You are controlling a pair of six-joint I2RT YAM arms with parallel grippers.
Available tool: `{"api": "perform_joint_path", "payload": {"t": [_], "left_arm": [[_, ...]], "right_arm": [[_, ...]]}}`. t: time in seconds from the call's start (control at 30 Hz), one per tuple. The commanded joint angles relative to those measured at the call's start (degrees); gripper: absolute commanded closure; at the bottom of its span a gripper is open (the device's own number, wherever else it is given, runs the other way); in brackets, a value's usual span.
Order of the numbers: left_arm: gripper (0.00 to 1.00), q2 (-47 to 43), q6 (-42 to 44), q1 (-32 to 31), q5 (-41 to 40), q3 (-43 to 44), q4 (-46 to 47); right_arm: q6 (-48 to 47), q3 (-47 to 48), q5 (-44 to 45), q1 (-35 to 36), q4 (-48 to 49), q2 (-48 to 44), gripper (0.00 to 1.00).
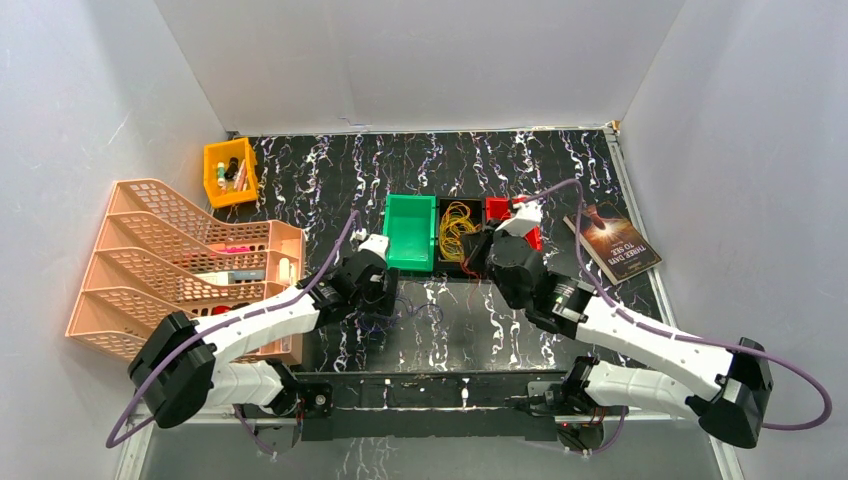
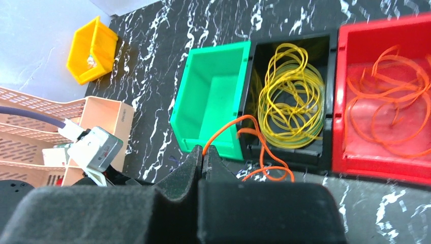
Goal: Untangle the cables
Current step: Pick up the cable at the center of the board, then place the cable in the bin.
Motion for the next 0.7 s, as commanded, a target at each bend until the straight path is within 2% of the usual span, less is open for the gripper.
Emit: {"api": "perform_joint_path", "payload": {"t": [0.0,0.3,0.37,0.47,0.67], "left_arm": [[0.30,0.8,0.6,-0.2,-0.2,2.5,-0.3],[0.30,1.2,0.6,-0.2,0.0,2.6,0.0],[0.30,1.3,0.4,-0.3,0.0,2.4,0.1],[0.30,1.4,0.2,-0.2,0.2,2.5,0.2],[0.30,1.9,0.2,-0.2,0.3,2.4,0.8]], "right_arm": [[-13.5,6.6,0.5,0.3,-1.0,-1.1,1.00],[-28.1,10.3,-4.1,0.1,-2.8,4.1,1.00],[-27.8,11.0,-3.3,-0.4,-4.9,4.6,1.00],[-27.6,9.9,-11.6,-4.2,-3.1,3.2,1.00],[-27.5,12.4,-15.4,-10.2,-4.8,4.8,1.00]]}}
